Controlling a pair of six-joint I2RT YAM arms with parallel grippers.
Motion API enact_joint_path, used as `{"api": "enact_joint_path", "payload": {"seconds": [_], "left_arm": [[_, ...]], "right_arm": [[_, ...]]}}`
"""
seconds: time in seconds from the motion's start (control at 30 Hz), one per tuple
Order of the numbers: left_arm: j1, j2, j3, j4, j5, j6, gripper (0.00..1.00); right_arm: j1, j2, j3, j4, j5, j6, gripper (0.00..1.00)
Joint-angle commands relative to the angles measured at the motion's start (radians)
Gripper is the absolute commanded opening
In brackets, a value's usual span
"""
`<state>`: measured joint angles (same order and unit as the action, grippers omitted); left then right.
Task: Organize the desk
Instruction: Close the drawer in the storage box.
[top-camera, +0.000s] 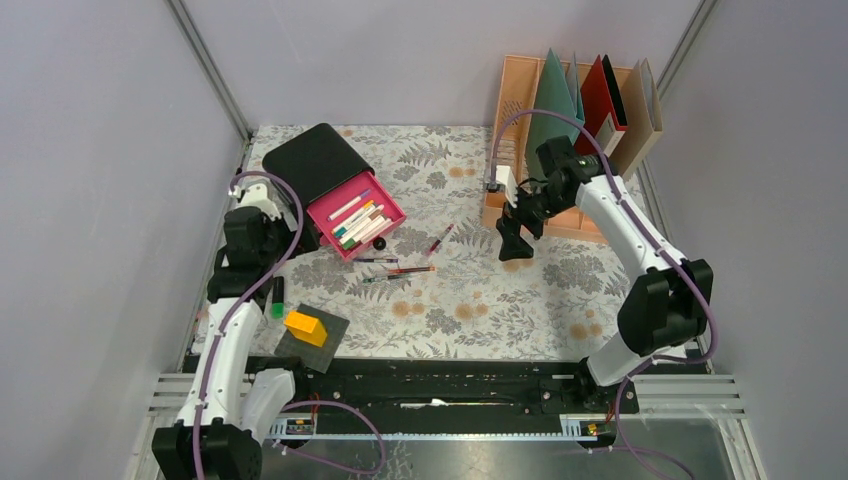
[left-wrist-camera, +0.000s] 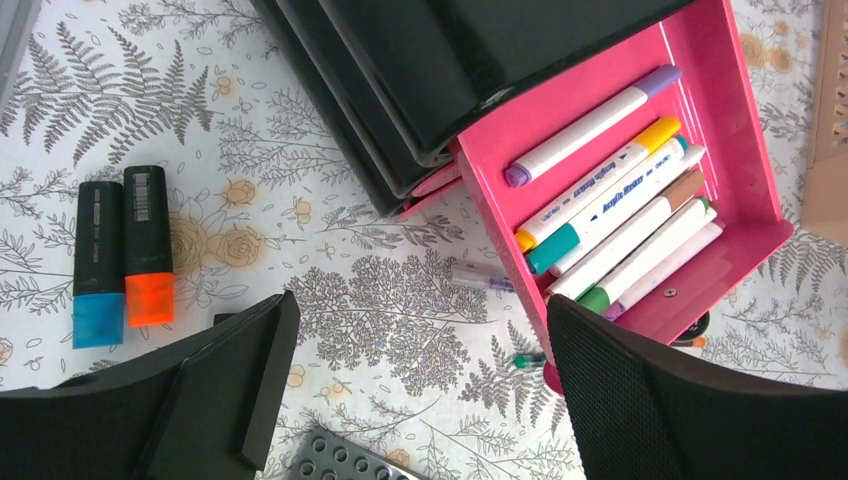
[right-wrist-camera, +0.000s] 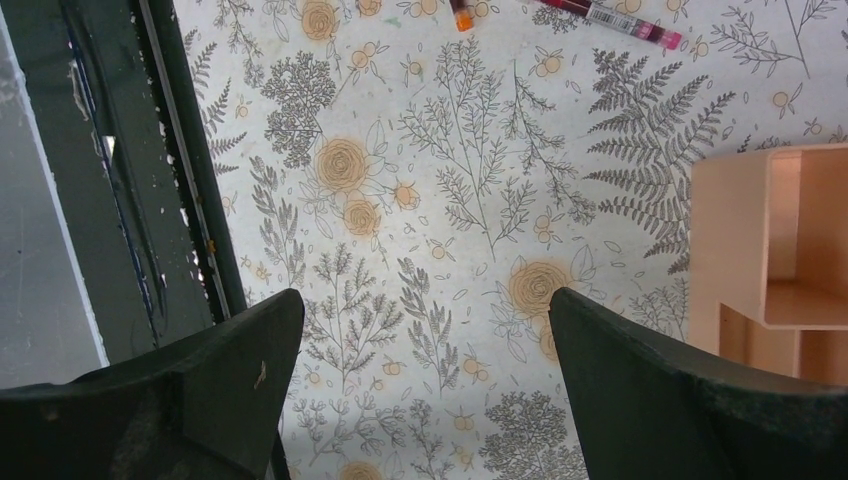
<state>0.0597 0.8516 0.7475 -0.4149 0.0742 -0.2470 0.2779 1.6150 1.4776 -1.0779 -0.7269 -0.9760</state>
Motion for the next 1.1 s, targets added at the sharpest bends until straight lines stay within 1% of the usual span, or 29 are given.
{"api": "enact_joint_path", "payload": {"seconds": [0.0, 0.07, 0.2, 0.33, 0.47, 0.57, 0.7, 0.83, 0.9, 1.07], "left_arm": [[0.001, -0.016, -0.003, 0.017, 0.045, 0.008, 0.98], [0.003, -0.021, -0.002, 0.007, 0.091, -0.012, 0.98], [0.003, -0.058, -0.01, 0.03, 0.233, -0.089, 0.99], [0.002, -0.088, 0.009, 0.058, 0.308, -0.134, 0.98], [0.002, -0.08, 0.018, 0.135, 0.37, -0.191, 0.98], [0.003, -0.049, 0.026, 0.186, 0.404, -0.229, 0.98], [0.003, -0.008, 0.023, 0.22, 0.458, -0.259, 0.96], [0.004, -0.02, -0.035, 0.255, 0.475, -0.301, 0.96], [0.003, -0.036, -0.052, 0.265, 0.461, -0.313, 0.96], [0.003, -0.036, -0.034, 0.259, 0.426, -0.311, 0.96]], "right_arm": [[-0.002, -0.086, -0.054, 0.075, -0.053, 0.07, 1.0], [-0.003, -0.105, -0.089, 0.092, -0.073, 0.074, 1.0], [-0.003, -0.131, -0.145, 0.091, -0.111, 0.053, 1.0], [-0.002, -0.119, -0.163, 0.07, -0.179, 0.029, 1.0], [-0.002, -0.129, -0.194, 0.087, -0.246, 0.007, 1.0], [-0.002, -0.137, -0.202, 0.089, -0.249, -0.01, 1.0], [-0.002, -0.124, -0.2, 0.09, -0.204, -0.051, 1.0], [-0.002, -0.09, -0.212, 0.123, -0.208, -0.065, 1.0], [-0.002, -0.075, -0.219, 0.14, -0.223, -0.065, 1.0], [-0.002, -0.064, -0.231, 0.162, -0.241, -0.072, 1.0]]}}
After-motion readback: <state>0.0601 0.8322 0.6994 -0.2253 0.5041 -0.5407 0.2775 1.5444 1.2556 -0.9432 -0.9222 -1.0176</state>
